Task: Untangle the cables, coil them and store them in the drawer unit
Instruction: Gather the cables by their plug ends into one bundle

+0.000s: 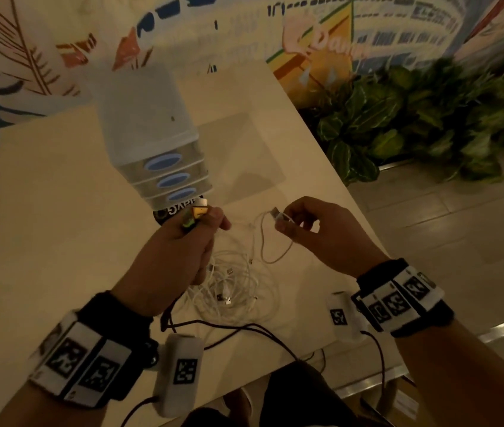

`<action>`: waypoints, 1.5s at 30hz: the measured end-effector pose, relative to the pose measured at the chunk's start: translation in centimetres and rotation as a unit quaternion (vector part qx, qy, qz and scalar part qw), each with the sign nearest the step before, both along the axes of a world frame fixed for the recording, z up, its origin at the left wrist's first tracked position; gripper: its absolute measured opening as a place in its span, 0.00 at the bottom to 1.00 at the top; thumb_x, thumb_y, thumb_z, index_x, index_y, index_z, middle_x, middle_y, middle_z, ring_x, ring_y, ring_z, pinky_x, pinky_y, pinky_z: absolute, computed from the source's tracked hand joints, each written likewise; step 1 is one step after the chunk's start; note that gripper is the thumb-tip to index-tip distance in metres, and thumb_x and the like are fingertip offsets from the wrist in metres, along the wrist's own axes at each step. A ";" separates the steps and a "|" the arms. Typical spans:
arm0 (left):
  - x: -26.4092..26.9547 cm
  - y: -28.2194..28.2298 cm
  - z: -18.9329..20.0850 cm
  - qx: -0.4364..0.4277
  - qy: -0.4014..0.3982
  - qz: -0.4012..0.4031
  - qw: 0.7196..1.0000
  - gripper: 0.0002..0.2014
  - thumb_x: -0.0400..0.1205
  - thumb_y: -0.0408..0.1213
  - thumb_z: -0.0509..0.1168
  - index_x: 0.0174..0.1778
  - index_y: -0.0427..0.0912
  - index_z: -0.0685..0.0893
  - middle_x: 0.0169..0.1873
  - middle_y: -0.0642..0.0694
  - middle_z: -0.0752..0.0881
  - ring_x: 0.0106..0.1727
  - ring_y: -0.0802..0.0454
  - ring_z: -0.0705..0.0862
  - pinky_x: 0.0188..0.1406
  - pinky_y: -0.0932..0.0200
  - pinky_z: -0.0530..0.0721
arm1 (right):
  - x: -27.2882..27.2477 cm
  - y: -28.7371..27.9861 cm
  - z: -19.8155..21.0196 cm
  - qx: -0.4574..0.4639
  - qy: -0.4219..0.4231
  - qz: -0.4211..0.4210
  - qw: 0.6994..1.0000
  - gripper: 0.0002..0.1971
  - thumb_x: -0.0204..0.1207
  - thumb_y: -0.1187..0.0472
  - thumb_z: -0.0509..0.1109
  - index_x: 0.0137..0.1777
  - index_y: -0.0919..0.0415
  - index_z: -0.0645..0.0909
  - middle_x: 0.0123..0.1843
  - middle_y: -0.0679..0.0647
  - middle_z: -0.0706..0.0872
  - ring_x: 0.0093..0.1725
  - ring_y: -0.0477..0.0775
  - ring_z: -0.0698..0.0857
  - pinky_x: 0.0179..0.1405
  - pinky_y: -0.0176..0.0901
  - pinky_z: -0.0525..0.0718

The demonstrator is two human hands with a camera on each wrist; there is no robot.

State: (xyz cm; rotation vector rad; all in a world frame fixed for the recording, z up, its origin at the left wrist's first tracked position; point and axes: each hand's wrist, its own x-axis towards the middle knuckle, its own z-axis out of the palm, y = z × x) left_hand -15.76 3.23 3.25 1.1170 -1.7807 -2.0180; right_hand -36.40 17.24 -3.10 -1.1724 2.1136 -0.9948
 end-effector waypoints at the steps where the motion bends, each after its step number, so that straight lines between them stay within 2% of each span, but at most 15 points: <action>1: -0.3 0.4 0.0 -0.029 -0.014 -0.006 0.999 0.12 0.90 0.45 0.60 0.48 0.42 0.83 0.21 0.51 0.65 0.19 0.55 0.61 0.21 0.61 0.64 | 0.2 -0.1 1.0 -0.009 0.002 0.010 1.000 0.11 0.78 0.44 0.76 0.52 0.48 0.86 0.43 0.42 0.88 0.44 0.42 0.84 0.43 0.27 0.78; 4: -1.3 1.1 0.4 -0.160 -0.052 -0.035 0.985 0.08 0.84 0.53 0.67 0.48 0.53 0.84 0.22 0.50 0.70 0.21 0.54 0.69 0.24 0.54 0.72 | 1.0 -0.4 3.2 -0.035 0.018 0.043 0.998 0.11 0.77 0.42 0.76 0.51 0.46 0.86 0.42 0.41 0.88 0.45 0.43 0.84 0.42 0.30 0.80; 7: -2.0 1.5 0.6 -0.217 -0.045 -0.032 0.974 0.11 0.79 0.56 0.71 0.52 0.57 0.84 0.22 0.50 0.74 0.22 0.56 0.74 0.24 0.62 0.76 | 1.8 -0.7 4.7 -0.052 0.028 0.069 0.996 0.12 0.75 0.38 0.73 0.50 0.44 0.85 0.41 0.39 0.87 0.45 0.42 0.84 0.42 0.32 0.80; 10: -2.2 1.6 0.9 -0.243 -0.064 -0.034 0.967 0.10 0.81 0.54 0.68 0.52 0.55 0.85 0.19 0.54 0.74 0.19 0.61 0.73 0.22 0.71 0.72 | 2.2 -0.9 5.1 -0.069 0.013 0.086 0.994 0.14 0.75 0.39 0.72 0.51 0.46 0.86 0.41 0.39 0.88 0.45 0.42 0.85 0.43 0.31 0.80; 14: -2.2 1.8 0.9 -0.235 -0.071 -0.033 0.969 0.12 0.86 0.51 0.64 0.48 0.46 0.86 0.18 0.54 0.72 0.20 0.59 0.71 0.22 0.69 0.70 | 2.1 -1.1 5.2 -0.071 -0.013 0.096 0.993 0.07 0.80 0.45 0.74 0.49 0.46 0.86 0.40 0.38 0.88 0.44 0.43 0.85 0.42 0.27 0.77; 17: -2.2 1.7 0.9 -0.236 -0.054 -0.027 0.970 0.11 0.88 0.49 0.62 0.47 0.48 0.84 0.19 0.58 0.74 0.23 0.60 0.71 0.31 0.61 0.73 | 1.6 -1.1 4.9 -0.062 -0.122 0.107 0.985 0.17 0.86 0.39 0.62 0.52 0.49 0.86 0.46 0.46 0.91 0.48 0.48 0.88 0.45 0.43 0.81; 20: -2.1 1.3 0.6 -0.187 -0.023 0.001 0.982 0.09 0.89 0.45 0.62 0.50 0.46 0.83 0.18 0.57 0.69 0.22 0.57 0.67 0.29 0.55 0.70 | 0.8 -0.9 4.6 -0.063 -0.238 0.102 0.964 0.23 0.88 0.45 0.52 0.58 0.54 0.88 0.52 0.55 0.94 0.57 0.57 0.89 0.52 0.53 0.78; 24: -1.9 0.9 1.1 -0.186 -0.008 0.005 0.982 0.08 0.89 0.43 0.62 0.51 0.44 0.83 0.19 0.56 0.69 0.20 0.58 0.68 0.22 0.63 0.72 | 0.7 -0.9 4.8 -0.040 -0.221 0.144 0.964 0.16 0.87 0.50 0.60 0.62 0.53 0.88 0.49 0.53 0.94 0.54 0.54 0.90 0.54 0.44 0.82; 26: -1.9 0.9 1.4 -0.203 -0.001 0.000 0.979 0.08 0.88 0.43 0.63 0.52 0.43 0.83 0.20 0.53 0.69 0.22 0.55 0.69 0.21 0.64 0.72 | 0.8 -1.1 4.9 -0.026 -0.189 0.150 0.970 0.11 0.86 0.51 0.68 0.61 0.49 0.88 0.48 0.50 0.94 0.53 0.57 0.91 0.61 0.61 0.86; 28: -1.9 1.0 1.6 -0.200 0.011 -0.016 0.980 0.07 0.88 0.41 0.63 0.52 0.42 0.83 0.20 0.51 0.69 0.21 0.53 0.68 0.20 0.64 0.71 | 0.9 -1.4 4.9 -0.010 -0.155 0.157 0.975 0.08 0.84 0.52 0.71 0.59 0.49 0.88 0.49 0.46 0.94 0.53 0.54 0.91 0.63 0.67 0.85; 31: -1.8 1.1 1.6 -0.216 0.013 -0.047 0.975 0.06 0.88 0.42 0.64 0.53 0.46 0.84 0.21 0.56 0.72 0.22 0.56 0.69 0.24 0.62 0.72 | 0.5 -1.7 4.7 -0.014 -0.151 0.141 0.978 0.04 0.84 0.54 0.71 0.53 0.50 0.87 0.49 0.48 0.94 0.51 0.51 0.91 0.61 0.61 0.87; 34: -1.3 0.8 1.4 -0.230 -0.004 -0.075 0.970 0.08 0.88 0.42 0.65 0.61 0.55 0.84 0.23 0.56 0.70 0.24 0.56 0.69 0.27 0.59 0.72 | -0.1 -1.8 4.9 -0.044 -0.170 0.077 0.981 0.03 0.84 0.57 0.72 0.51 0.55 0.86 0.44 0.50 0.94 0.41 0.45 0.89 0.48 0.40 0.87; 36: -1.1 0.6 1.2 -0.226 -0.019 -0.088 0.970 0.12 0.88 0.39 0.65 0.65 0.59 0.82 0.26 0.54 0.70 0.25 0.56 0.70 0.27 0.61 0.73 | -0.5 -1.8 5.3 -0.069 -0.161 0.033 0.984 0.03 0.84 0.58 0.72 0.51 0.56 0.85 0.42 0.49 0.94 0.38 0.44 0.88 0.43 0.32 0.84; 41: -0.9 0.6 1.6 -0.225 -0.055 -0.105 0.967 0.14 0.83 0.49 0.68 0.65 0.63 0.80 0.26 0.52 0.73 0.25 0.60 0.72 0.30 0.66 0.74 | -0.6 -2.3 6.3 -0.129 -0.141 -0.032 0.981 0.04 0.85 0.57 0.70 0.51 0.56 0.82 0.40 0.49 0.94 0.36 0.49 0.90 0.45 0.40 0.87; 45: -1.0 0.6 2.3 -0.202 -0.043 -0.055 0.977 0.12 0.82 0.55 0.65 0.58 0.58 0.86 0.22 0.54 0.72 0.23 0.56 0.69 0.26 0.63 0.71 | 0.3 -2.5 7.3 -0.156 -0.140 -0.012 0.978 0.02 0.83 0.60 0.72 0.49 0.57 0.82 0.39 0.49 0.94 0.36 0.49 0.91 0.40 0.39 0.87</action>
